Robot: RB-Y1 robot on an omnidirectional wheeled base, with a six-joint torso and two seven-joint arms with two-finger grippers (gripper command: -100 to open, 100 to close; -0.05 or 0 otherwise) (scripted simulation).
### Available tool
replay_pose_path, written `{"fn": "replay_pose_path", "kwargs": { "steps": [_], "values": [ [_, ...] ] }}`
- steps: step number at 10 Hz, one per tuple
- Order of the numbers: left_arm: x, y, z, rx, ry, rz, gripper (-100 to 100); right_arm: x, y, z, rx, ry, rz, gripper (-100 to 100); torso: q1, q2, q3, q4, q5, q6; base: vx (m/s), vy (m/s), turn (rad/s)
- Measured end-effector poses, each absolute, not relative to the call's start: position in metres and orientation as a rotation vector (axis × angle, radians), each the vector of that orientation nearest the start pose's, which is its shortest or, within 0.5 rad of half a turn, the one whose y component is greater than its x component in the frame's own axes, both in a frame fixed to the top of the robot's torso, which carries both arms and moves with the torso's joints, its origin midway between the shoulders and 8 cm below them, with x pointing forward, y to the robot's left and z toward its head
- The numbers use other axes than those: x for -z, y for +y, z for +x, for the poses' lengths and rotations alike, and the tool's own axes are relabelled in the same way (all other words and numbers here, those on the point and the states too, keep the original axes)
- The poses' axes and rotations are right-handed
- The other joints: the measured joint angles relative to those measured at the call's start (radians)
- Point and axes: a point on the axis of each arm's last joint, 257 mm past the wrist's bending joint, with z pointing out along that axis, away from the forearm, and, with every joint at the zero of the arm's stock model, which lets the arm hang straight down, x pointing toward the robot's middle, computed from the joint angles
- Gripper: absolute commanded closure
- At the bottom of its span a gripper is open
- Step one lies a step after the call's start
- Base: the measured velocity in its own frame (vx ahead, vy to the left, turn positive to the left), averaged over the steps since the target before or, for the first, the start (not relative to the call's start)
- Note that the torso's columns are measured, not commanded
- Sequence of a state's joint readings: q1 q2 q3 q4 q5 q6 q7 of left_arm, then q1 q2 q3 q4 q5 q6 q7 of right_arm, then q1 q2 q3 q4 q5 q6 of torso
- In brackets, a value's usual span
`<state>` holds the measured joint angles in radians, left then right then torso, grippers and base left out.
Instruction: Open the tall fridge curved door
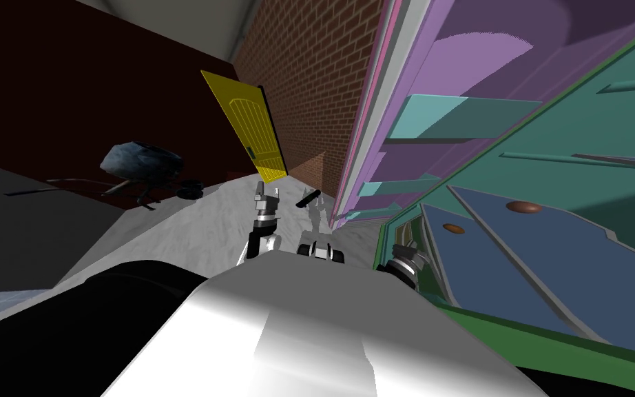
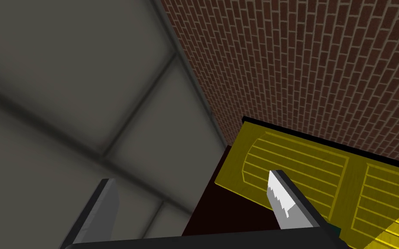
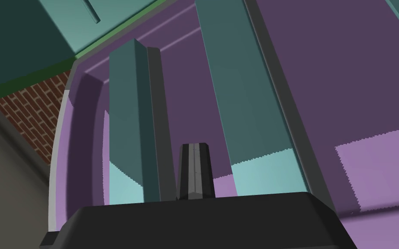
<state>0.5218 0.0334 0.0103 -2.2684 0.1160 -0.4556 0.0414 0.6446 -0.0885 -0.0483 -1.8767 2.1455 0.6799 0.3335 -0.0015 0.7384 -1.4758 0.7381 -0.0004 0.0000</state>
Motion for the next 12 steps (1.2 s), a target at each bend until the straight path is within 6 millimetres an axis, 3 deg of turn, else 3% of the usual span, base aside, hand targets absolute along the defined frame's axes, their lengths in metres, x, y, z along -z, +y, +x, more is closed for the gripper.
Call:
{"fn": "replay_pose_path", "kwargs": {
  "steps": [12],
  "values": [
    [-0.004, 0.297, 0.349, 1.378, 0.605, -0.785, 0, 0.212, -0.412, 0.368, 1.488, 1.548, -0.292, 100, 0.001, 0.0, 0.0, 0.0, 0.0, 0.0, 0.006, 0.031, -0.061]
  ]
}}
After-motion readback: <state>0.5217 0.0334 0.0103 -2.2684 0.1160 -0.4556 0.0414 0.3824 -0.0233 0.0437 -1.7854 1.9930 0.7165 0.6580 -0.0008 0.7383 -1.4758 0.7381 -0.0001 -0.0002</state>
